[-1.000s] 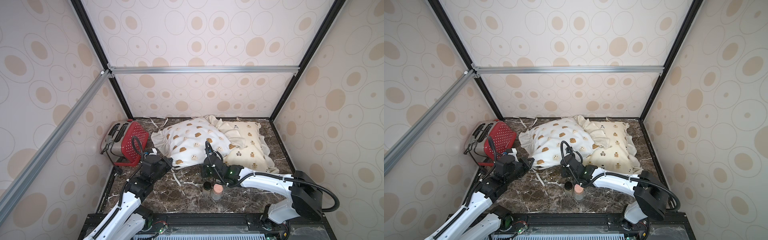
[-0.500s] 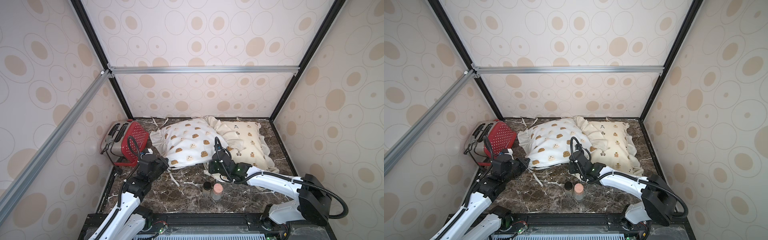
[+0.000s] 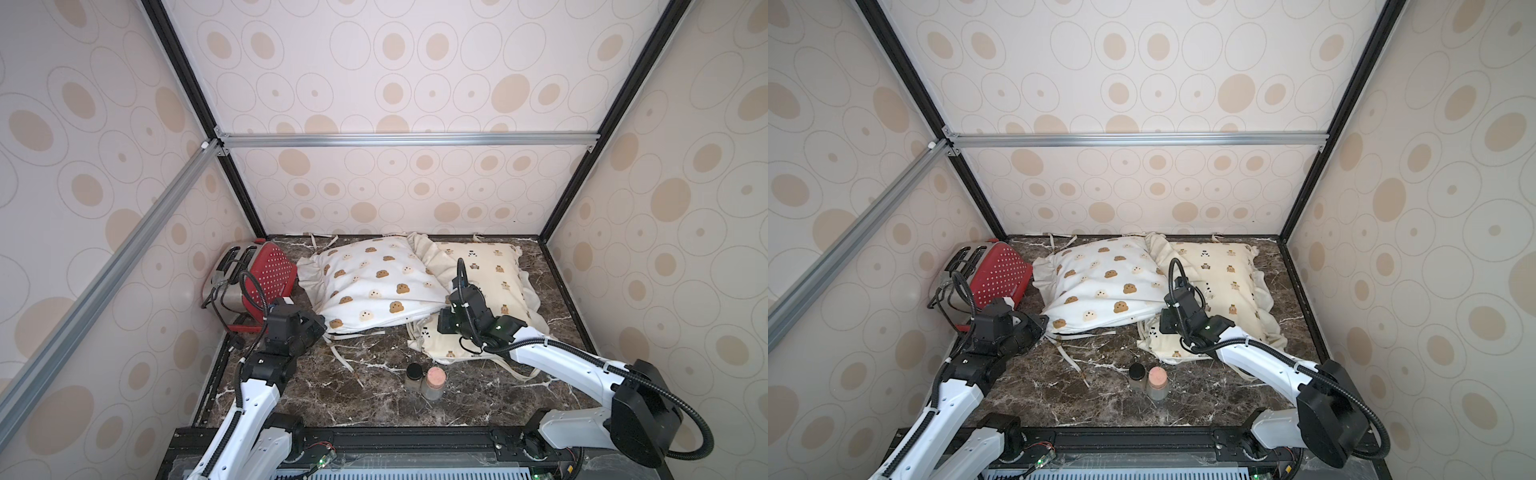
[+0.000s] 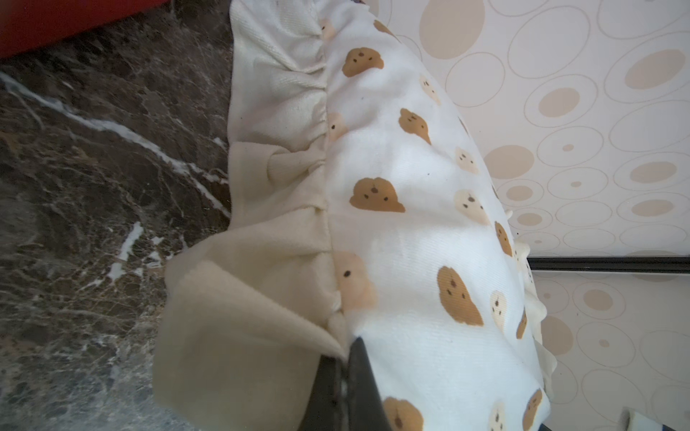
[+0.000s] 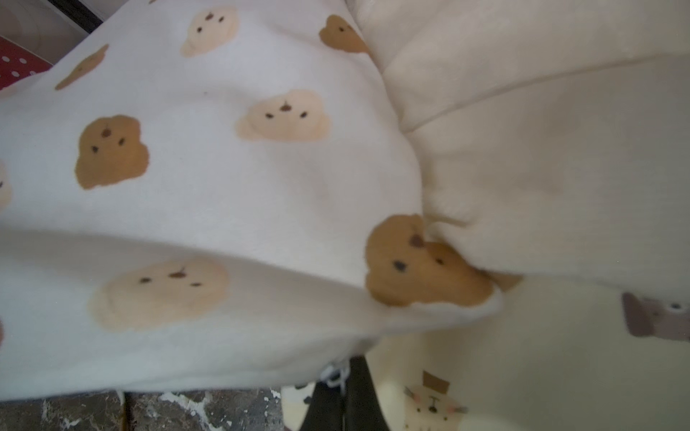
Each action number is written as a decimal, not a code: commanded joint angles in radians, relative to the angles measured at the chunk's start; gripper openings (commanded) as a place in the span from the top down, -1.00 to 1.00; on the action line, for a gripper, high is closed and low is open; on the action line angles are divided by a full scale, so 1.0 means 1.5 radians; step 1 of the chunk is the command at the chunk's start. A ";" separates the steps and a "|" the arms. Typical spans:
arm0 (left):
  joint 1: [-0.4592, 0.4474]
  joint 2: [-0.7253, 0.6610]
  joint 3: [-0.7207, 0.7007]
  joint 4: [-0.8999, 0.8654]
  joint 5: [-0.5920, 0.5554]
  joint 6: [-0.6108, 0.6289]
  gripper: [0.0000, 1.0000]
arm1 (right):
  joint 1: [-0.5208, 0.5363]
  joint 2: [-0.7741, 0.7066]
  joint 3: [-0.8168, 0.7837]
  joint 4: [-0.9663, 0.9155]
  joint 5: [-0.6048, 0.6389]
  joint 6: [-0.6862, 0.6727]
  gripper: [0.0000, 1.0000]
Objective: Zip up pillowcases
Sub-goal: Zip the zipper on the pillowcase, then place the pillowcase at the center of the board.
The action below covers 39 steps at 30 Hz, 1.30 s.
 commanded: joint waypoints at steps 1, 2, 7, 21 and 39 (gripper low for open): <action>0.011 0.005 0.050 -0.004 -0.033 0.019 1.00 | -0.027 -0.004 0.026 -0.043 -0.013 -0.029 1.00; 0.011 0.010 0.054 -0.005 -0.043 0.020 1.00 | -0.035 0.000 0.037 -0.052 -0.015 -0.035 1.00; 0.011 0.033 0.092 -0.025 -0.093 0.043 1.00 | -0.042 0.018 0.099 -0.090 -0.050 -0.056 1.00; 0.066 0.217 0.364 -0.090 -0.154 0.189 1.00 | 0.118 0.158 0.309 -0.166 -0.109 -0.064 1.00; 0.144 0.369 0.339 -0.087 -0.134 0.177 1.00 | 0.244 0.393 0.335 -0.009 -0.132 -0.008 0.94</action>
